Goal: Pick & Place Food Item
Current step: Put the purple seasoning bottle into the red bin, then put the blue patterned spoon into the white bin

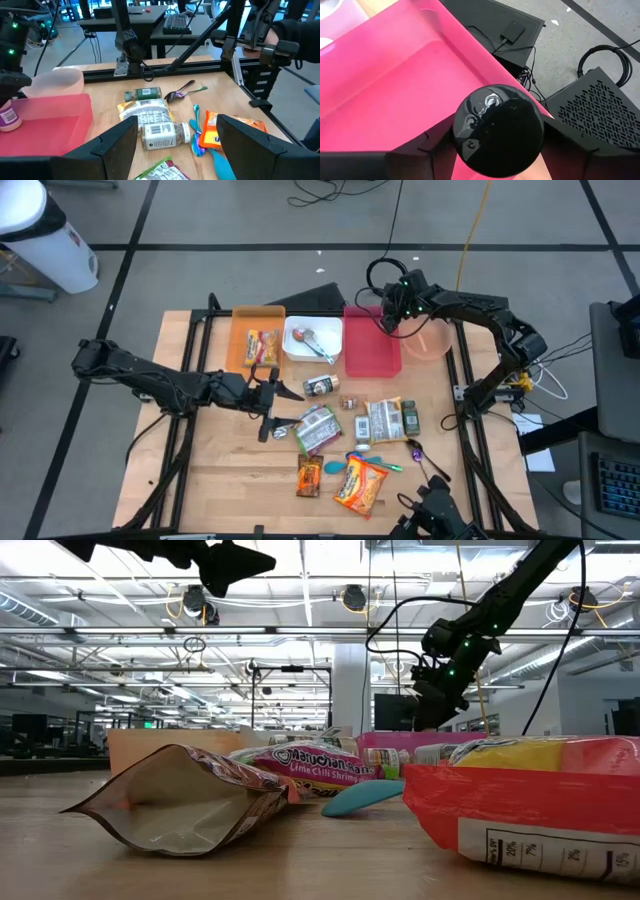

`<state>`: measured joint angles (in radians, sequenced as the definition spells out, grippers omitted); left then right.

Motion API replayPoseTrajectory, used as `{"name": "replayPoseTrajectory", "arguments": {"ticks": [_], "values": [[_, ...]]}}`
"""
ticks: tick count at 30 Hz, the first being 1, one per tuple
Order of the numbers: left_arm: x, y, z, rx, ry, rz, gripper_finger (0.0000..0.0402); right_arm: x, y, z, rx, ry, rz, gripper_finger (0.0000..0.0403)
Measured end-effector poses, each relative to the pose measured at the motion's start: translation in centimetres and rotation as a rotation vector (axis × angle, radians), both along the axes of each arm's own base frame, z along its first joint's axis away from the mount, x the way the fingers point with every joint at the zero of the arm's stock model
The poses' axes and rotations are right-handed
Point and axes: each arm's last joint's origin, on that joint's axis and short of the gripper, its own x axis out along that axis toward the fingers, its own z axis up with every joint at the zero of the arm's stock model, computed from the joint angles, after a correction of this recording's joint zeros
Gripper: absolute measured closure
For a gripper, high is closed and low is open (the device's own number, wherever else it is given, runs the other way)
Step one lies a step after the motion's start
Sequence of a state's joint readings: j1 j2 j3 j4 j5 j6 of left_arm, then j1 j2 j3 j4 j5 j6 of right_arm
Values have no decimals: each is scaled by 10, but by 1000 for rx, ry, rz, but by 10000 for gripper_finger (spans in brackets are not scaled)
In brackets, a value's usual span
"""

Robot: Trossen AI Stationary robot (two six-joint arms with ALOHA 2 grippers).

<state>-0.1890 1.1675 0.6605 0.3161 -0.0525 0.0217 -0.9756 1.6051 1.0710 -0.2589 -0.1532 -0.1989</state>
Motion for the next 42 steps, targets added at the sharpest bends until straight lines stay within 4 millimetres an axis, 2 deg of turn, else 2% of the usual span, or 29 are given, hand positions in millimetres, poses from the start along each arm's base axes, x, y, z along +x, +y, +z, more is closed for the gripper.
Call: {"name": "replayPoseTrajectory", "arguments": {"ticks": [11, 18, 26, 32, 37, 42], "values": [[0, 0, 0, 0, 0, 0, 128, 0, -1, 1, -9, -3, -2, 122], [0, 0, 0, -4, 0, -1, 128, 0, 0, 5, -47, 9, 22, 111], [1, 0, 6, -15, -60, 0, 128, -7, 11, 39, -162, -40, 28, 116], [1, 0, 8, -16, -81, 0, 128, -15, 27, 71, -163, -213, 6, 116], [1, 0, 8, -16, -81, 0, 128, -13, 44, 94, -94, -423, 145, 120], [1, 0, 8, -15, -80, 0, 128, 3, 68, 104, -36, -519, 314, 117]]}}
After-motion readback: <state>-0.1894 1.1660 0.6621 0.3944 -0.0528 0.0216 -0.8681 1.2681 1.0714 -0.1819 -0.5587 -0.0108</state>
